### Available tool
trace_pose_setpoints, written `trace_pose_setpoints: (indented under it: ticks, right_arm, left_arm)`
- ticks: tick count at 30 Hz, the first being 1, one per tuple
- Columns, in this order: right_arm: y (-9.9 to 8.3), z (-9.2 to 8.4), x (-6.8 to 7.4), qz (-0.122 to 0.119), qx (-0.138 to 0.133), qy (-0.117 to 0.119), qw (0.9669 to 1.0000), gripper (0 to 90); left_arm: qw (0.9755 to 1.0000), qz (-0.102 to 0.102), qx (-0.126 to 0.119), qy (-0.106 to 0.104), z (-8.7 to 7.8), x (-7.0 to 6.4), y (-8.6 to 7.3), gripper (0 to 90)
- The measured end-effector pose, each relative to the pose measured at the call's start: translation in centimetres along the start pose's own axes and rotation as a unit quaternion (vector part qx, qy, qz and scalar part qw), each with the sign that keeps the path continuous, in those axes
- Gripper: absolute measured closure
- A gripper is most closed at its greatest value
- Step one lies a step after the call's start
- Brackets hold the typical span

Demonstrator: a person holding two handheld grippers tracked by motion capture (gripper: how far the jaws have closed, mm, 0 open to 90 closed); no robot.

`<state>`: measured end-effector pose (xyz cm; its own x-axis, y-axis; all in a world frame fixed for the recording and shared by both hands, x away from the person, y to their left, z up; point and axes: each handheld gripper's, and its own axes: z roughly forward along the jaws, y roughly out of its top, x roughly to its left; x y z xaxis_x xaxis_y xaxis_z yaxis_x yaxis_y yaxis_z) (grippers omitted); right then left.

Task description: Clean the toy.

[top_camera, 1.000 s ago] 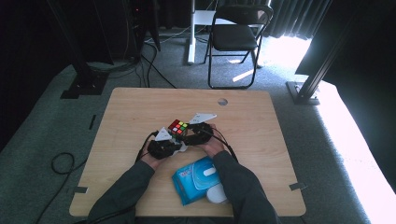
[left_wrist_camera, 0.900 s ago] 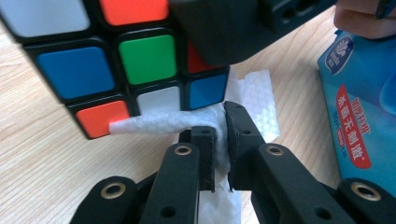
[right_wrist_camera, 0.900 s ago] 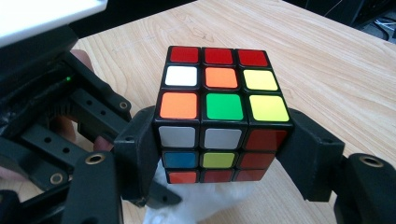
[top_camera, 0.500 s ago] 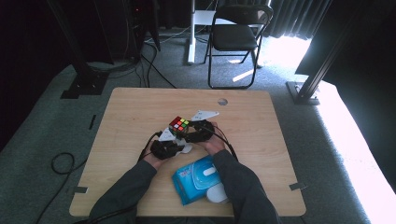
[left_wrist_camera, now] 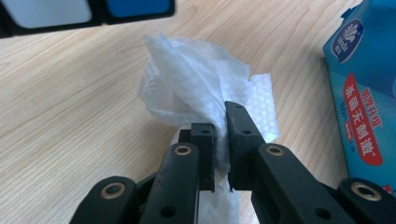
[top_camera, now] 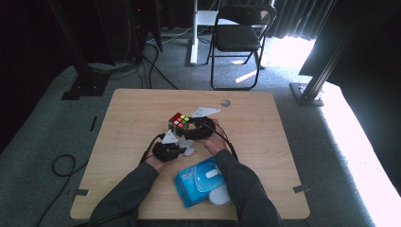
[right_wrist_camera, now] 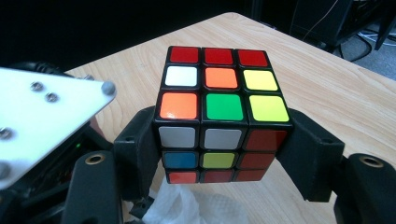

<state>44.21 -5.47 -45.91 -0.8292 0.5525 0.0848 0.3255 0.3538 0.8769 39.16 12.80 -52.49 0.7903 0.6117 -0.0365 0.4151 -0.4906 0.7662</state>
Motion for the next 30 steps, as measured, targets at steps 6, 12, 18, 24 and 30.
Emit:
trace_pose_setpoints:
  ticks: [6,12,18,24,30]
  right_arm:
    - [-0.2,0.5,0.0,0.004,0.012,0.003,0.9999,34.4]
    - [-0.6,0.6,0.1,0.002,0.018,0.008,0.9998,34.4]
    - [-0.7,0.5,0.2,0.001,0.021,0.010,0.9997,34.4]
    - [-0.7,0.2,0.1,0.004,0.017,0.014,0.9997,34.4]
    - [-0.7,0.1,0.0,0.006,0.018,0.019,0.9996,34.4]
  left_arm:
    - [1.0000,0.001,-0.006,0.007,-0.1,0.0,0.2,83.4]
    - [0.9994,-0.015,-0.023,0.022,-0.8,0.8,0.3,83.3]
    - [0.9978,-0.031,-0.041,0.040,-1.6,1.6,0.4,83.3]
    - [0.9955,-0.054,-0.054,0.057,-2.2,2.7,0.2,83.2]
    - [0.9928,-0.073,-0.060,0.073,-2.5,3.7,-0.3,83.2]
